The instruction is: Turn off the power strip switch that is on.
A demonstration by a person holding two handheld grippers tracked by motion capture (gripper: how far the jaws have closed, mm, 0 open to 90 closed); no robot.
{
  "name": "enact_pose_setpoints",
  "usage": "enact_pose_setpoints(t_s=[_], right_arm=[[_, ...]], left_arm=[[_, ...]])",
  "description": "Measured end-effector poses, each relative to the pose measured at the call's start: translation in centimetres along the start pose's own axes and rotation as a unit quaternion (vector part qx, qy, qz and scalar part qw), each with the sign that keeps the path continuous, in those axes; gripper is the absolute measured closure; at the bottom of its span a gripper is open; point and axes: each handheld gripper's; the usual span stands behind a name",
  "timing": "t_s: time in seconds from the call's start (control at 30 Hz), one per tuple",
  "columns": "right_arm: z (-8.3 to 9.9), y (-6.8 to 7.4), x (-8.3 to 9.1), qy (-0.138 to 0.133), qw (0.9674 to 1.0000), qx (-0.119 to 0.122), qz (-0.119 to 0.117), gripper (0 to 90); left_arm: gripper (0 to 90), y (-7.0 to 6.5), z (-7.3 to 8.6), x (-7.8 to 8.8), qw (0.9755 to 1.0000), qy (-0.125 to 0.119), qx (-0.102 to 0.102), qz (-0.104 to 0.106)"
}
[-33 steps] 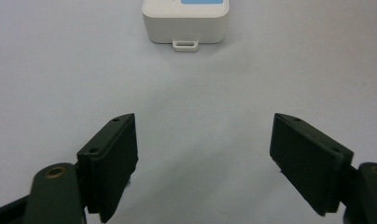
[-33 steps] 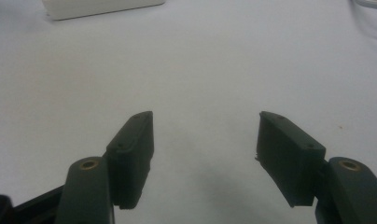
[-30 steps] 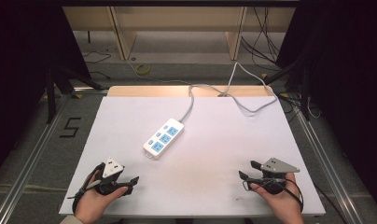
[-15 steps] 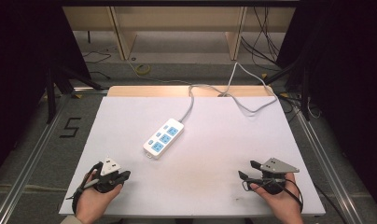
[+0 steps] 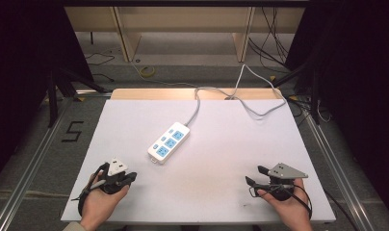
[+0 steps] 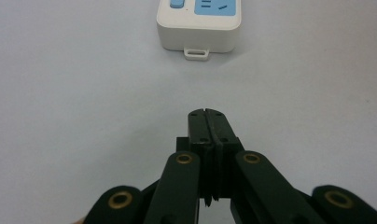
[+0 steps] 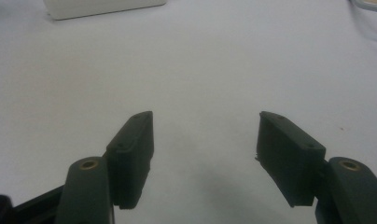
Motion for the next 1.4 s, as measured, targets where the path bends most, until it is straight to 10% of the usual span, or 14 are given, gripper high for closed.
enact_pose_setpoints(t_s=[1.4], right_arm=[[0.0,0.1,0.0,0.001,1.0,0.002,0.001,37.9]], left_arm=[[89.5,1.0,-3.5,-1.5,0.9999,0.004,0.01,0.001]])
Point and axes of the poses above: each handheld gripper's, and its own axes: x roughly backward along the jaws, z roughly out of its underside, y roughly to its left, and after that the axes turned 10 degrees about -x, right-handed
